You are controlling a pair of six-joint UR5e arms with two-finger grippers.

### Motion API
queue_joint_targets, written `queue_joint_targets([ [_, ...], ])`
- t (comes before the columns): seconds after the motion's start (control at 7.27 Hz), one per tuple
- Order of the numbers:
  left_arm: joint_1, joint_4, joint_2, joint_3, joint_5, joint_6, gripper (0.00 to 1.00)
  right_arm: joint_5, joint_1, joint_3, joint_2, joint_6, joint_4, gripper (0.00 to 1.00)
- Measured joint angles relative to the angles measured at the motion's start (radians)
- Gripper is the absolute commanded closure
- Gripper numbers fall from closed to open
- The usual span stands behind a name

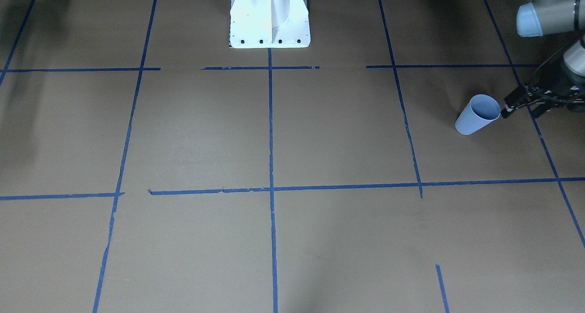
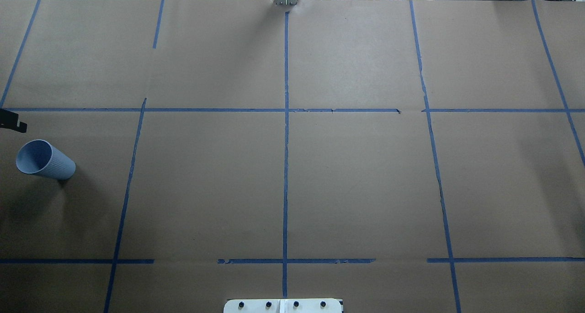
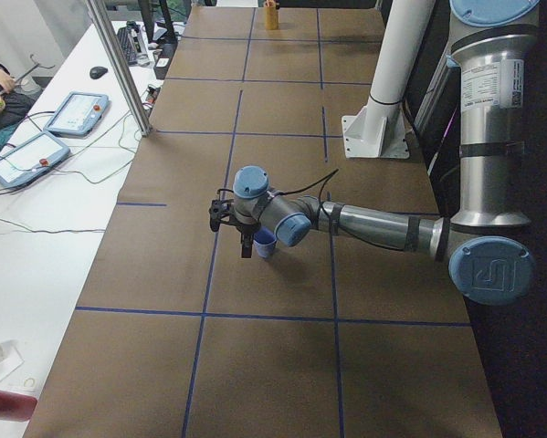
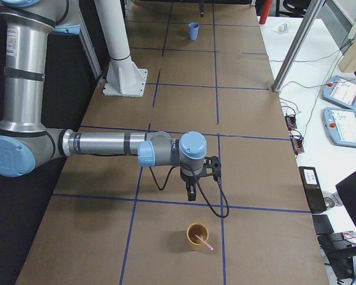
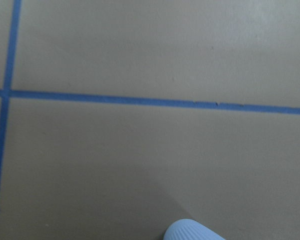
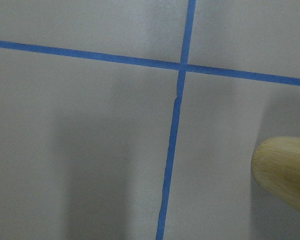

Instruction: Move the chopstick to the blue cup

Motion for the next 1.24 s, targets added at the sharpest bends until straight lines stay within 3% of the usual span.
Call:
queue_joint_targets([
  [0.41, 0.081, -0.009, 0.034, 0.002, 0.014, -0.015, 0.01, 0.000, 0.000, -0.001, 0.000, 0.000, 0.000, 0.00],
  [0.69, 0.120, -0.009, 0.038, 0.004, 0.048, -0.016, 0.78, 0.000, 0.000, -0.002, 0.000, 0.000, 0.000, 0.00],
  [0.83, 0.130, -0.009, 0.038, 0.005, 0.058, -0.017, 0.93, 0.000, 0.000, -0.002, 0.000, 0.000, 0.000, 0.00],
  [1.24, 0.134, -0.006, 0.030, 0.011, 0.062, -0.021, 1.00, 0.000, -0.001, -0.003, 0.000, -0.001, -0.001, 0.00],
])
